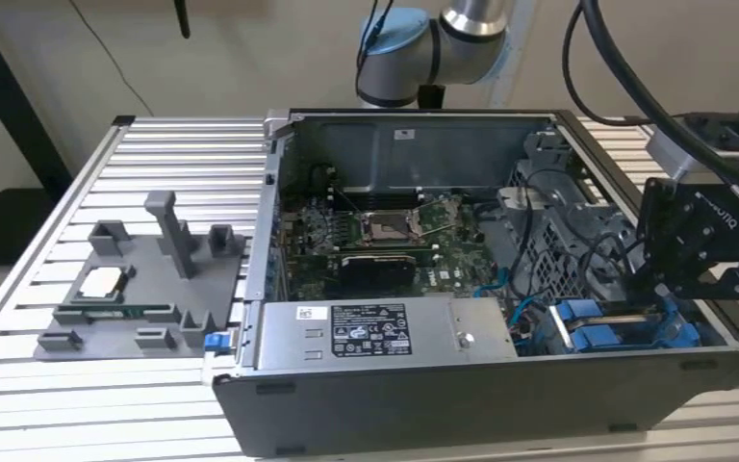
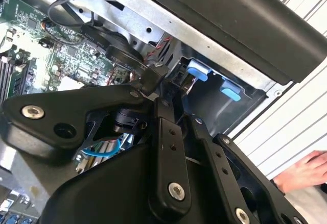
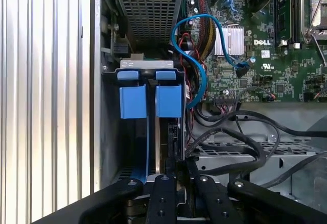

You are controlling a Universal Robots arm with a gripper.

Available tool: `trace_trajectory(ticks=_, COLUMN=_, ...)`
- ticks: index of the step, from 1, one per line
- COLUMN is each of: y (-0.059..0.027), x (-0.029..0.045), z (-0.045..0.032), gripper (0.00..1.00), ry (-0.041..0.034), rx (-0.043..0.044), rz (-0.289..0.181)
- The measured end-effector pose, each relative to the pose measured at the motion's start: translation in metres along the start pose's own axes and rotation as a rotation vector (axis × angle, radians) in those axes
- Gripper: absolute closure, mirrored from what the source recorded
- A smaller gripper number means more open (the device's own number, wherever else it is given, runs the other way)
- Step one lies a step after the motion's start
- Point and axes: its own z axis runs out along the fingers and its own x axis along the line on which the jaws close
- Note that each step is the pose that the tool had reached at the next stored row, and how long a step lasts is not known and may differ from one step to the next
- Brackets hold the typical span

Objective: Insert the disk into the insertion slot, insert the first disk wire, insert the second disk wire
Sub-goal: 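Insert the first disk wire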

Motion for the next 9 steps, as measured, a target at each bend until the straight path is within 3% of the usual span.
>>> trace_trajectory(ticks=9, y=-0.0008, x=0.0017, z=0.0048, gripper=0.8, ry=0.0002, rx=0.0, rz=0.0)
